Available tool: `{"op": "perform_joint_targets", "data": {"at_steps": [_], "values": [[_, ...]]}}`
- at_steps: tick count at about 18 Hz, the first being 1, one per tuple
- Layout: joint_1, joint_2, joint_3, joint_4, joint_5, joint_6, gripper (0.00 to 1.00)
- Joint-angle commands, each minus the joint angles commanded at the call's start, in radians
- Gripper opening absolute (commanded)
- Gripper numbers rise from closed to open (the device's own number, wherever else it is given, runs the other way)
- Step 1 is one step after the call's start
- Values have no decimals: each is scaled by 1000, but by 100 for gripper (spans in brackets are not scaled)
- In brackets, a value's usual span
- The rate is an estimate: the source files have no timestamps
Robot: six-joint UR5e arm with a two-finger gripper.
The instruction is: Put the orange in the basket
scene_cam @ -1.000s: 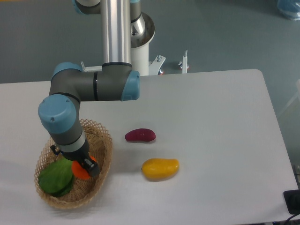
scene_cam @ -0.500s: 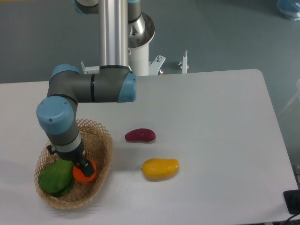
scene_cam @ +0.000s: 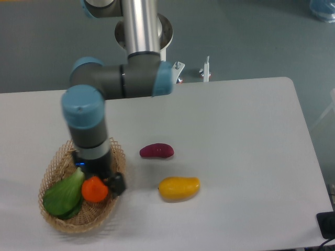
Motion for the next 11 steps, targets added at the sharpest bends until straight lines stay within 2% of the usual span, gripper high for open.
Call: {"op": "perform_joint_targets", "data": {"at_steps": [6,11], "values": [[178,3,-8,-6,-12,202,100],[296,-8,-23,-21,-29,353,100]]}}
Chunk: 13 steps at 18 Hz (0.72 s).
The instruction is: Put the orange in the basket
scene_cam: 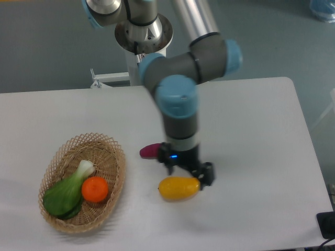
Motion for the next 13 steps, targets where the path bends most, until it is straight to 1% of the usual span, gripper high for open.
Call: {"op": "perform_joint_targets", "data": {"at_steps": [1,2,5,8,13], "values": [[20,0,-26,3,-5,26,100],[37,0,-37,5,-5,57,100],[80,-6,-32,5,-6,114,100],[88,-18,-9,5,-6,144,100],[85,-17,-22,14,-12,143,100]]}}
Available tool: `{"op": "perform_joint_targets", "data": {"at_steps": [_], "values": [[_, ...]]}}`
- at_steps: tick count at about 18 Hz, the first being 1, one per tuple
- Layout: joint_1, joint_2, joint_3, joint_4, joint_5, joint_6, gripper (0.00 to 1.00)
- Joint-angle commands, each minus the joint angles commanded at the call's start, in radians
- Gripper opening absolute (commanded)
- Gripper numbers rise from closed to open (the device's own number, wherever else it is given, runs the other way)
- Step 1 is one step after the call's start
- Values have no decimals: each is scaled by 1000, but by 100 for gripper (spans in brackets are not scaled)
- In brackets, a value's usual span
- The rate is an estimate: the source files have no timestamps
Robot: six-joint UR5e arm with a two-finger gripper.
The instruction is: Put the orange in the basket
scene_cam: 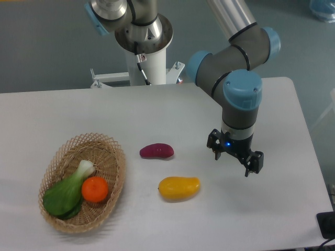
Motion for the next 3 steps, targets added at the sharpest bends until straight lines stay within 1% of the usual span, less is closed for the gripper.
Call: {"op": "perform_joint_targets", "data": {"at_steps": [3], "values": [[-2,0,-2,2,2,0,100]]}}
